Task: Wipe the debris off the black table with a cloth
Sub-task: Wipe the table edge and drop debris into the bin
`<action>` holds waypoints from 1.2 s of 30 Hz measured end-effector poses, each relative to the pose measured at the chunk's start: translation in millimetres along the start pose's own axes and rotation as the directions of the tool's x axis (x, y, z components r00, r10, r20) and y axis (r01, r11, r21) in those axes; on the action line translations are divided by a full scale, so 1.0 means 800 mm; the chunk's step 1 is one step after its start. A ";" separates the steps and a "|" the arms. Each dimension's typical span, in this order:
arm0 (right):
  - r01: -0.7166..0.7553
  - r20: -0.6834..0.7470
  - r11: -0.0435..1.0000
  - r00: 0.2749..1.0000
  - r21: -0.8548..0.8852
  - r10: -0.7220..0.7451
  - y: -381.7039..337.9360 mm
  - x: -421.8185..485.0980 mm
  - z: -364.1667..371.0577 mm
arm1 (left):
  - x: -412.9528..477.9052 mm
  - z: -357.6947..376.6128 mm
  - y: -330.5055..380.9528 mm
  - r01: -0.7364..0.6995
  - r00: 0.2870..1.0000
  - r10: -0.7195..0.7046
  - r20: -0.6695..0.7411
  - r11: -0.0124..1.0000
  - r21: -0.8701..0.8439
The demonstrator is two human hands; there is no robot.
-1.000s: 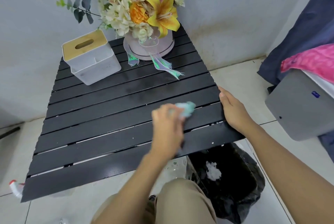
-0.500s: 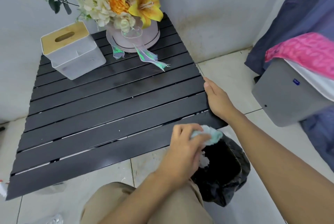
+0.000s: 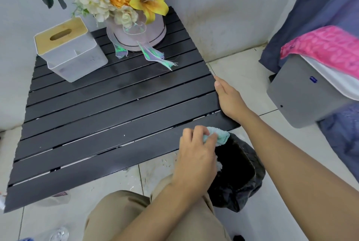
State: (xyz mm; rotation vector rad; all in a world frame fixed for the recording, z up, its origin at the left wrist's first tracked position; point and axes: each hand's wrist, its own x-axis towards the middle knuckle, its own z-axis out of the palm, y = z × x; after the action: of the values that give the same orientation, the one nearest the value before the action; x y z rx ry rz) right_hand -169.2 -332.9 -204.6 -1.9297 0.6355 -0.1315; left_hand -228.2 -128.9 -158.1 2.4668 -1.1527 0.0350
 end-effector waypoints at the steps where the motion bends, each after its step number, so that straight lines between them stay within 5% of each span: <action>1: -0.003 -0.003 1.000 1.000 0.000 0.003 0.001 0.000 0.000 | -0.005 0.005 0.006 -0.004 1.000 0.002 0.027 0.999 0.041; 11: 0.028 0.018 1.000 0.999 -0.013 -0.028 0.000 -0.003 -0.002 | -0.015 0.006 0.019 0.090 0.993 -0.093 0.076 0.995 0.042; 19: -0.018 0.011 0.967 1.000 -0.256 0.022 -0.020 -0.008 -0.007 | 0.014 -0.091 -0.043 0.297 0.936 -0.352 -0.029 0.829 -0.474; 25: -0.155 -0.080 0.950 0.987 -0.270 0.139 -0.058 0.048 0.009 | 0.059 -0.134 -0.198 0.418 0.839 -0.477 -0.262 0.873 -0.251; 30: -0.283 -0.254 0.951 0.935 -0.121 0.246 -0.060 0.079 0.034 | 0.053 -0.090 -0.250 0.617 0.781 -0.601 -0.168 0.785 0.059; 36: -0.264 -0.347 0.956 0.915 -0.129 0.206 -0.064 0.078 0.035 | 0.051 -0.077 -0.262 0.488 0.819 -0.490 -0.298 0.868 -0.085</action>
State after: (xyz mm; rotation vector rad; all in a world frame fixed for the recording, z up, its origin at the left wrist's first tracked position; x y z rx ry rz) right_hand -86.3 -324.6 -183.9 -1.9962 1.1323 -0.2579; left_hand -37.1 -16.0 -169.0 2.5594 -0.3645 0.2612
